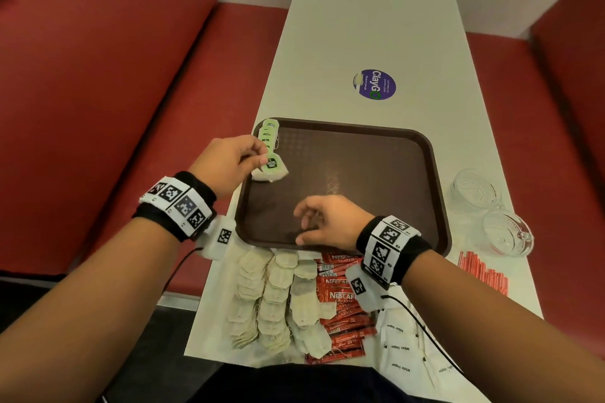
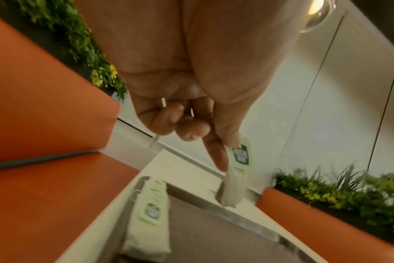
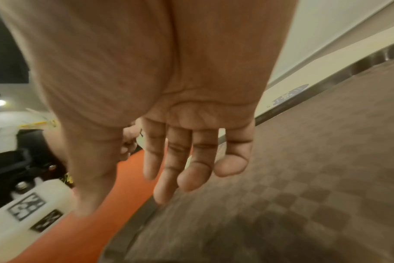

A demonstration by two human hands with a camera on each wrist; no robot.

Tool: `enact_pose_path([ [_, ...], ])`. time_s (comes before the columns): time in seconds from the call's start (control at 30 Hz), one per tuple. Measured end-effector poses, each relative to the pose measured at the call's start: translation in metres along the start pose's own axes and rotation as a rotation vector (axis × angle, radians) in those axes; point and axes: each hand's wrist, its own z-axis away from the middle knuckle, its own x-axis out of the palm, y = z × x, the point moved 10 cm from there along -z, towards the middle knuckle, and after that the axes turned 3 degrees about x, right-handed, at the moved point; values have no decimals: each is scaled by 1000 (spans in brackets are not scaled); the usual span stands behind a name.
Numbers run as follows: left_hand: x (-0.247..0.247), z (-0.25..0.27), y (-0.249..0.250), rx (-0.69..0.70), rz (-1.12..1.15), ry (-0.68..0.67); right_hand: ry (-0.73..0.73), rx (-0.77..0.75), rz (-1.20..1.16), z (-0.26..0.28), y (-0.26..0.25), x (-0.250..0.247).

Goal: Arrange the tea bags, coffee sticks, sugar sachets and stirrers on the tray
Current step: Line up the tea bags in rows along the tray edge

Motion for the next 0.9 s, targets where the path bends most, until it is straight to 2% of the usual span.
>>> enact_pose_path([
  [0.13,13,-9,-44,-144,-257,-184,-142,5,72,8,2,23],
  [0.23,33,-14,-64,-206,-332,-297,-221,-8,154,14,-1,36],
  [0.4,35,-35,-78,-259,-314,-180,-232,-8,298,17,0,43],
  [0.6,29,-44,-85,-362,-421,-44,-199,-16,283,15,5,40],
  [0.77,55,-48,-69,-370,-578,-204,-141,-33,204,15,3,31],
  [0.9,63,-50,-71,-395,-622,-248,-95,-30,141,17,1,22],
])
